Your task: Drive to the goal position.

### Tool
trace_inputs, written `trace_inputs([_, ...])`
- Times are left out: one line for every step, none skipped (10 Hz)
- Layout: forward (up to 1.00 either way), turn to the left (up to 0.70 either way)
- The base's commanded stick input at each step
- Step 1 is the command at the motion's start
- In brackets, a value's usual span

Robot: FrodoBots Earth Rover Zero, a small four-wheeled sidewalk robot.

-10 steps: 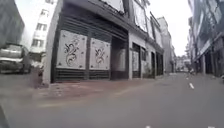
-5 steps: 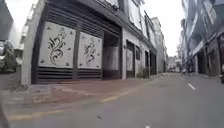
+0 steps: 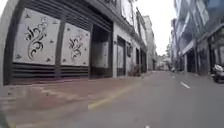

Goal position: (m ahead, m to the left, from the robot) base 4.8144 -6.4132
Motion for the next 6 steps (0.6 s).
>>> trace_inputs([1.00, -0.34])
trace_inputs([1.00, -0.34])
trace_inputs([1.00, -0.34])
trace_inputs([1.00, -0.34])
trace_inputs([1.00, -0.34])
trace_inputs([1.00, -0.34])
